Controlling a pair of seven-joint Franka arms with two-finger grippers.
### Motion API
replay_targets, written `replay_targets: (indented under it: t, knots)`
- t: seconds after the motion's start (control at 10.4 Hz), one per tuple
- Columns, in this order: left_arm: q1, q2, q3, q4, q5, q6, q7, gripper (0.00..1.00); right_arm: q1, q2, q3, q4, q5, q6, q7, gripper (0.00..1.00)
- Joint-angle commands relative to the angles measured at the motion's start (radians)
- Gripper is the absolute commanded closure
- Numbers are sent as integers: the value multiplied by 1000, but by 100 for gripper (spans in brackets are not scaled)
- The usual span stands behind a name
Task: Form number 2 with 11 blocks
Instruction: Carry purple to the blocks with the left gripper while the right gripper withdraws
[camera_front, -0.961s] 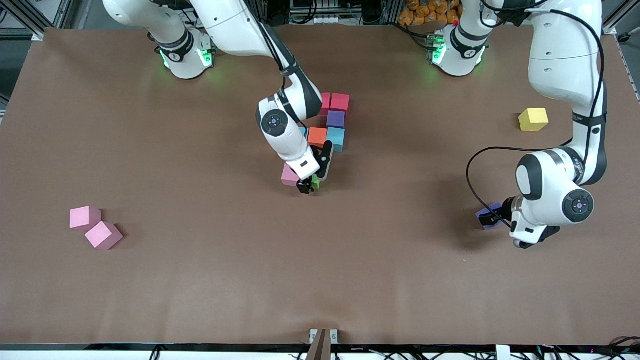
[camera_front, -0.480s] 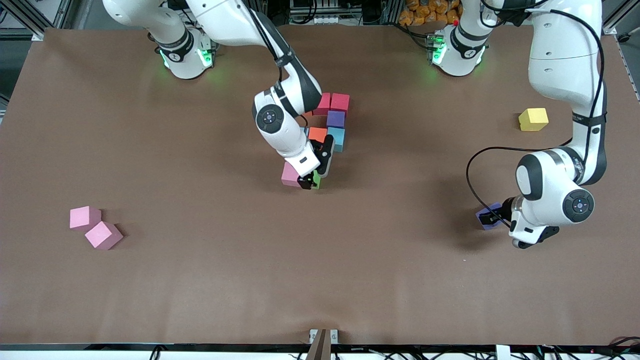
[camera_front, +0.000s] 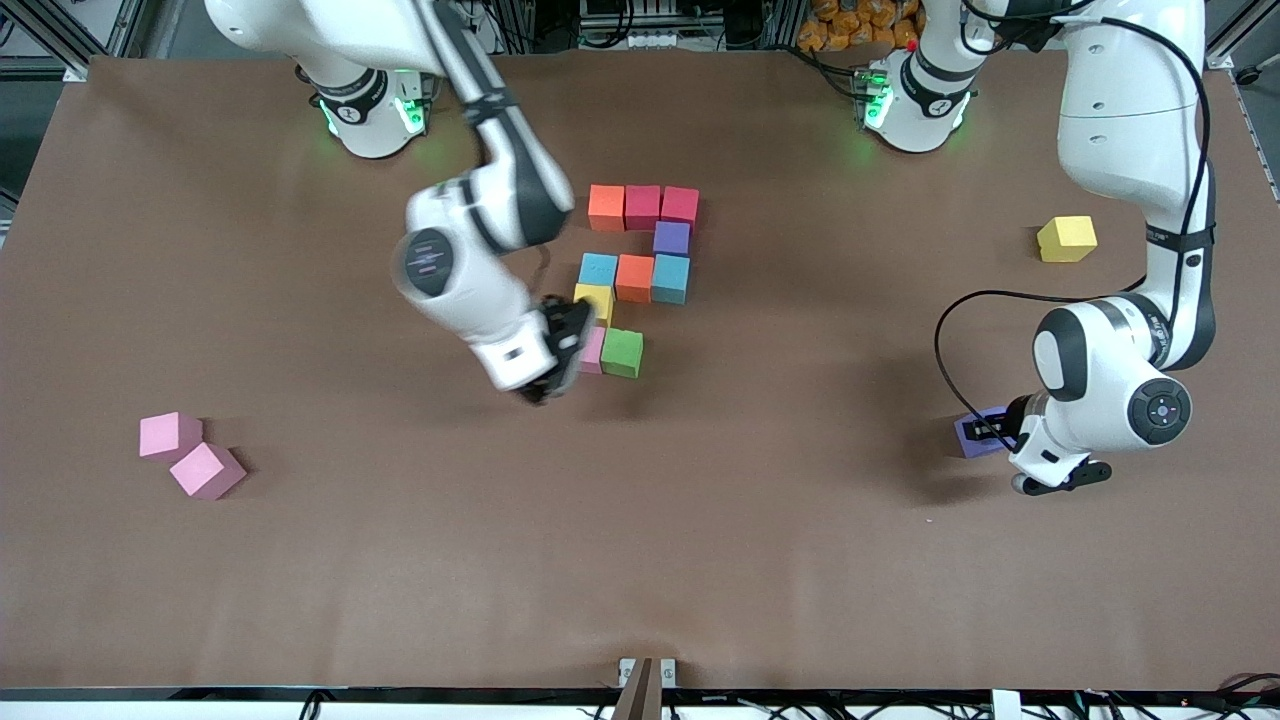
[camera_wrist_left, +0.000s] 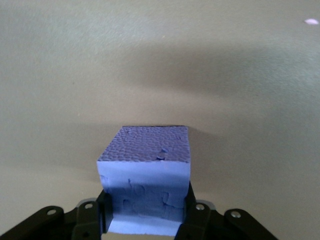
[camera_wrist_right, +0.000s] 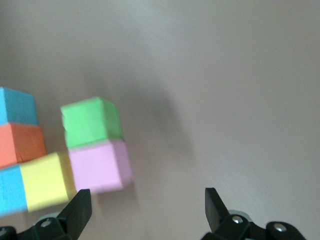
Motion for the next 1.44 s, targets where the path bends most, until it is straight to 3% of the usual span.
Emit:
replay_targets:
  t: [0.0,0.19,0.38,0.48,0.58,0.67,0.77,0.86,0.96,1.15,1.35]
  knots:
    - [-18,-40,-6,42,-7,-75,130,80,-6,-10,-148,-2,8,-79,-1,0]
    - [-34,-47,-23,79,-7,-78,302,84,-101,-76,-187,-11,-29,-134,69,0]
    - [-51,-69,-78,93,-9,-78,495,83,-181,-201,-162,-14,-206,-180,356,0]
    - [-55,-70,-119,128,-7,-78,513,84,-289,-263,-64,-5,-297,-241,526,0]
    - [-86,-74,-144,148,-7,-78,513,88,-506,-330,149,8,-390,-288,631,0]
    - [-145,-76,-141,154,2,-78,513,91,-778,-360,421,50,-470,-369,663,0]
    - [-184,-70,-141,157,34,-74,519,90,-937,-395,562,76,-519,-438,698,0]
    - [-220,-63,-141,168,45,-66,514,90,-965,-459,597,76,-597,-463,761,0]
    - [-263,-48,-141,184,46,-63,508,90,-968,-502,591,81,-626,-512,796,0]
    - [-351,-28,-138,208,54,-48,516,90,-1011,-573,583,108,-624,-605,804,0]
    - [-444,-19,-138,208,173,0,516,89,-1017,-578,569,230,-626,-735,804,0]
